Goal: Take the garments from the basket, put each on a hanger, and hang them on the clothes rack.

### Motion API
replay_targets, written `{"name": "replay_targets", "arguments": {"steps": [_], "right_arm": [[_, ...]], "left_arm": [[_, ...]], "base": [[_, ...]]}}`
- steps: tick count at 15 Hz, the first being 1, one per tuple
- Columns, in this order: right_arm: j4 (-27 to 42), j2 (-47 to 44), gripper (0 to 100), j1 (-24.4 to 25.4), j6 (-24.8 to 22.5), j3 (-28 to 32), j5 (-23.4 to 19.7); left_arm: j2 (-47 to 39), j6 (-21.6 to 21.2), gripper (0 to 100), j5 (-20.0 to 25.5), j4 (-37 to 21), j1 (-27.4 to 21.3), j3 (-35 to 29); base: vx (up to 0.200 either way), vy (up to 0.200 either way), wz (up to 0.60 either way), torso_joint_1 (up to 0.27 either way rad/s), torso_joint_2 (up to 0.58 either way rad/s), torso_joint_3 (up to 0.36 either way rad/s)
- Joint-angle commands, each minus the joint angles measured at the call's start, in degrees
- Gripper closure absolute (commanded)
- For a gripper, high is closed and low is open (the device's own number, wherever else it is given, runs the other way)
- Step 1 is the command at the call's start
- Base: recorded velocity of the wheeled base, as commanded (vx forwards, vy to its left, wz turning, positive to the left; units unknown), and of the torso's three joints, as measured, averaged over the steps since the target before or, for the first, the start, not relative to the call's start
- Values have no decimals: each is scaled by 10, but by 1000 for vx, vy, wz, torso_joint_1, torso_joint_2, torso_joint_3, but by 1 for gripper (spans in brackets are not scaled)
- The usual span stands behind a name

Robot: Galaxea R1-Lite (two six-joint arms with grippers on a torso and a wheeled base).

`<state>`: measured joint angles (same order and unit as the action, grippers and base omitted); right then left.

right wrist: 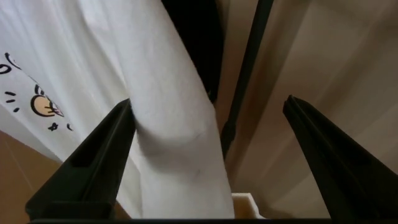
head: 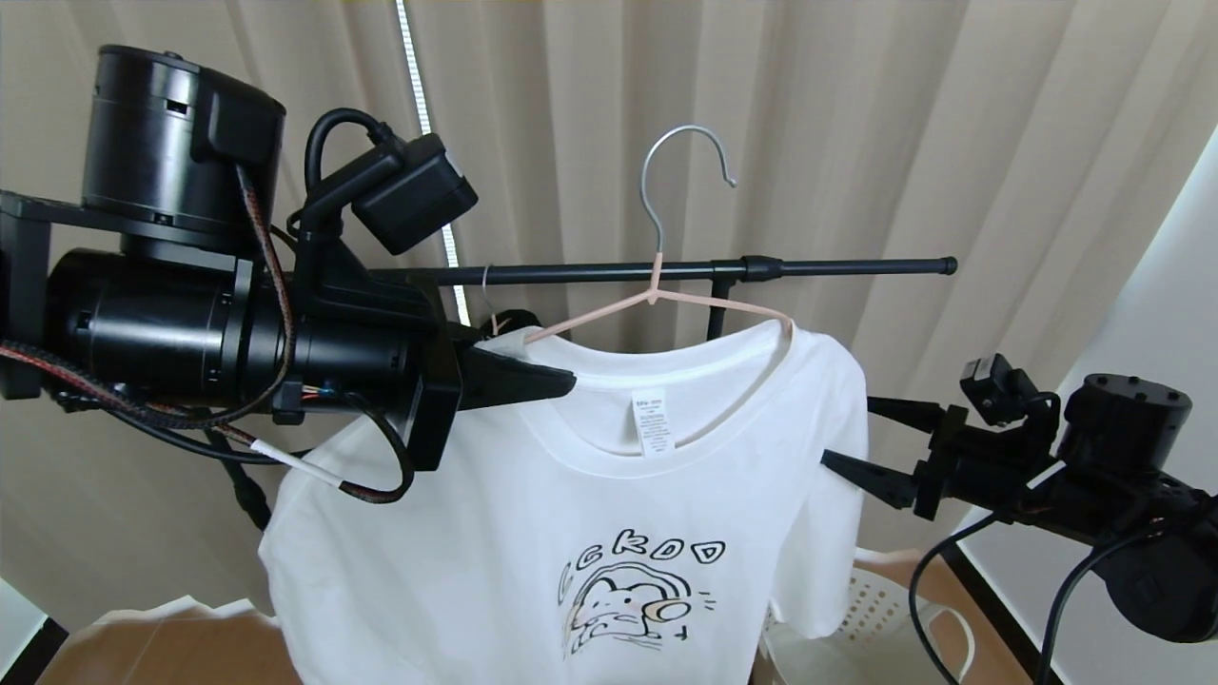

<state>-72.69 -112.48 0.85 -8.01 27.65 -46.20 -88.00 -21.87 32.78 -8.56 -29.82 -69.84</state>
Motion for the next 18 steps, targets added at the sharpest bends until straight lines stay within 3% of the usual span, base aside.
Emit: {"name": "replay_targets", "arguments": {"steps": [1, 2, 10, 14, 18], "right_arm": [[-2, -25, 0, 2, 0, 0, 5], [-2, -25, 100, 6, 0, -1, 13], [-2, -25, 100, -13, 2, 17, 16], [-2, -26, 100, -26, 26, 27, 16], [-3, -23, 100, -24, 24, 16, 16]], "left_arm": [[6, 0, 100, 0, 0, -1, 6], [6, 1, 100, 0, 0, -1, 8], [14, 9, 100, -1, 2, 8, 23], [29, 9, 100, 0, 6, 20, 44], [29, 22, 100, -3, 78, 22, 84]], "base": [[0, 0, 0, 0, 0, 0], [0, 0, 0, 0, 0, 0], [0, 0, 0, 0, 0, 0], [0, 0, 0, 0, 0, 0], [0, 0, 0, 0, 0, 0]]}}
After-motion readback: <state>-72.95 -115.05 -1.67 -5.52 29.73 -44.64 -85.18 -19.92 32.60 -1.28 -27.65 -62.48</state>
